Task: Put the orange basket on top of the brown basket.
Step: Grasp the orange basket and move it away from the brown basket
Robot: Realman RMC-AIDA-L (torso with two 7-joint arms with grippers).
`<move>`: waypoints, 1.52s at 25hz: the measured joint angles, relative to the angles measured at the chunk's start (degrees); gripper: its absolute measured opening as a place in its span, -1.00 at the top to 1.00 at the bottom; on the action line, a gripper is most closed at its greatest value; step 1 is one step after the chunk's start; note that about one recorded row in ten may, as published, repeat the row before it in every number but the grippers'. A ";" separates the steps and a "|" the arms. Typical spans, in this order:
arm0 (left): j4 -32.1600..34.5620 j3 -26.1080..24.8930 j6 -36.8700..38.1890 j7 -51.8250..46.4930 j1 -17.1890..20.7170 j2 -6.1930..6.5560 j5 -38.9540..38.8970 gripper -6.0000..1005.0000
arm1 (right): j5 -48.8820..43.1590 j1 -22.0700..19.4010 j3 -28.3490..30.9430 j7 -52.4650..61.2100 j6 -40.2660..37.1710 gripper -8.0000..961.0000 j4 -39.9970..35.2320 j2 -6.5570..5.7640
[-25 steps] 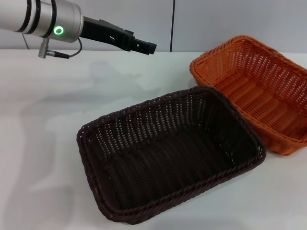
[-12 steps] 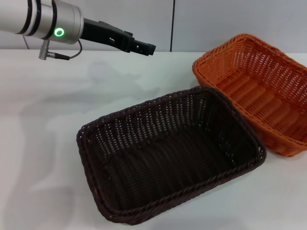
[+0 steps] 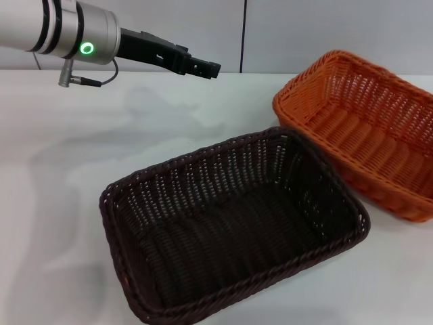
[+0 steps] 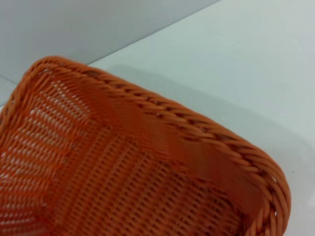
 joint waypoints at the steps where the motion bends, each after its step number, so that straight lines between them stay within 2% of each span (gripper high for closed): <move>1: 0.24 0.00 0.37 0.02 -0.06 -0.02 -0.02 -0.72 | 0.54 -0.41 0.22 -0.02 1.14 0.17 -0.02 0.20; 5: 0.46 0.00 0.60 0.04 -0.15 -0.11 -0.06 -0.72 | 3.15 -1.48 0.31 -0.09 3.10 0.24 -0.14 0.33; 11: 0.49 -0.25 0.74 0.05 -0.16 -0.49 -0.09 -0.72 | 14.10 -5.23 0.43 -1.00 6.16 0.33 -0.34 -0.13; 18: 0.11 -0.54 1.45 0.05 -0.17 -0.49 -0.10 -0.72 | 15.47 -6.60 1.61 -1.52 7.40 0.40 -0.73 -0.18; 24: -0.18 -0.57 4.95 0.05 -0.14 -0.62 -1.87 -0.72 | 18.93 -8.16 2.60 -4.81 11.28 0.45 -0.83 0.58; 26: -0.19 -0.42 6.08 0.05 0.01 -0.74 -2.63 -0.72 | 23.96 -9.36 2.76 -8.08 13.52 0.46 -0.81 1.51; 27: -0.20 -0.33 6.80 0.09 0.12 -0.77 -3.10 -0.72 | 23.96 -9.36 2.76 -8.08 13.52 0.46 -0.81 1.51; 31: 0.29 -0.58 9.91 1.21 0.88 -1.02 -7.27 -0.72 | 31.46 -10.53 2.76 -11.56 16.81 0.47 -1.23 2.84; 34: 0.08 -0.59 11.24 2.17 1.74 -1.38 -10.16 -0.72 | 32.50 -10.45 2.76 -12.25 17.89 0.47 -1.48 2.92; 36: -0.02 -0.62 13.39 5.68 3.67 -2.15 -16.99 -0.72 | 33.69 -9.79 2.62 -13.28 19.31 0.47 -1.70 3.04; 38: 0.22 -0.66 14.78 7.28 4.59 -2.46 -19.97 -0.73 | 34.10 -9.48 2.51 -13.59 19.59 0.47 -1.73 3.04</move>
